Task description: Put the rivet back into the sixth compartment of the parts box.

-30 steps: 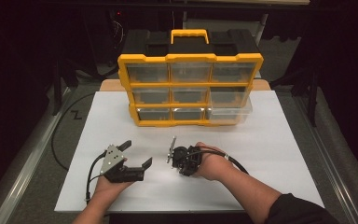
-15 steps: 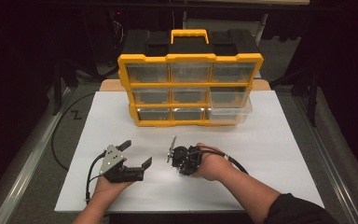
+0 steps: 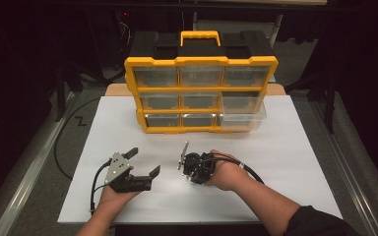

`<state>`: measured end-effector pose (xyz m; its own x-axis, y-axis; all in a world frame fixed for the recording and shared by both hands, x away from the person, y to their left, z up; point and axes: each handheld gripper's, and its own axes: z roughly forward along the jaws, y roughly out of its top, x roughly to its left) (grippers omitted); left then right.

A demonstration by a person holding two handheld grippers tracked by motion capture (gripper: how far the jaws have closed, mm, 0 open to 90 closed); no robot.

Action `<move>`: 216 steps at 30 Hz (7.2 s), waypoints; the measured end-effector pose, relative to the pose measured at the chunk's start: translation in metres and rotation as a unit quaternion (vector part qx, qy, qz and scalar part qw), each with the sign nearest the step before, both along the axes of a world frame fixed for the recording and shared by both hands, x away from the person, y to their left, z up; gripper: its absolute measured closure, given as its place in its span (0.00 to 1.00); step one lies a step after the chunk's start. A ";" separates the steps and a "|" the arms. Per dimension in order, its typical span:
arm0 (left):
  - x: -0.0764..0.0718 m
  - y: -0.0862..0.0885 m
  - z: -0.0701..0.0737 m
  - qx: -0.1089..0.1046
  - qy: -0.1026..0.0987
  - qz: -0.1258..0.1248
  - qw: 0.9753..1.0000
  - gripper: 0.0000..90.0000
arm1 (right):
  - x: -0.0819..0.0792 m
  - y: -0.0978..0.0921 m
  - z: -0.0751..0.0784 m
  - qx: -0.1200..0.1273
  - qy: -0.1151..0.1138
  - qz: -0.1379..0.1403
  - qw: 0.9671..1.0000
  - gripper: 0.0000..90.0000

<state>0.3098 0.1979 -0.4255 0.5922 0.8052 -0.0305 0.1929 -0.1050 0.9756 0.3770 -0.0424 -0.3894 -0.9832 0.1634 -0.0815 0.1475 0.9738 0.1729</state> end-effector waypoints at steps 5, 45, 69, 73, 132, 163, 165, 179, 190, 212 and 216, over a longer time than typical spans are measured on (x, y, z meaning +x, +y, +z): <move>0.000 0.000 0.000 0.001 0.000 0.000 1.000 0.03 | -0.001 -0.005 0.003 0.003 -0.002 -0.005 1.000 0.94; -0.001 -0.001 0.000 0.005 -0.003 -0.003 1.000 0.03 | 0.005 -0.101 0.020 -0.020 0.014 -0.101 0.995 0.94; -0.002 0.001 0.001 0.003 -0.005 0.010 1.000 0.08 | 0.017 -0.140 0.052 -0.010 0.011 -0.155 0.988 0.94; -0.003 0.001 0.001 0.001 -0.010 0.009 1.000 0.08 | 0.020 -0.142 0.058 -0.009 0.011 -0.158 0.987 0.94; -0.004 -0.005 -0.001 0.023 -0.015 -0.008 1.000 0.01 | 0.035 -0.136 0.136 -0.009 -0.006 -0.168 0.986 0.94; -0.005 -0.003 0.000 0.016 -0.015 -0.010 1.000 0.01 | 0.050 -0.127 0.181 -0.017 -0.021 -0.174 0.984 0.94; -0.005 -0.003 0.001 0.015 -0.015 -0.010 1.000 0.01 | 0.051 -0.126 0.184 -0.019 -0.021 -0.177 0.984 0.94; -0.005 -0.003 0.001 0.013 -0.016 -0.010 1.000 0.01 | 0.065 -0.122 0.202 -0.021 -0.032 -0.183 0.982 0.94; -0.005 -0.002 0.001 0.012 -0.015 -0.011 1.000 0.01 | 0.079 -0.115 0.202 -0.026 -0.036 -0.189 0.981 0.94; -0.005 -0.002 0.001 0.010 -0.014 -0.015 1.000 0.01 | 0.105 -0.103 0.202 -0.023 -0.043 -0.197 0.979 0.94; -0.005 -0.002 0.001 0.010 -0.014 -0.014 1.000 0.01 | 0.107 -0.101 0.199 -0.026 -0.041 -0.200 0.979 0.94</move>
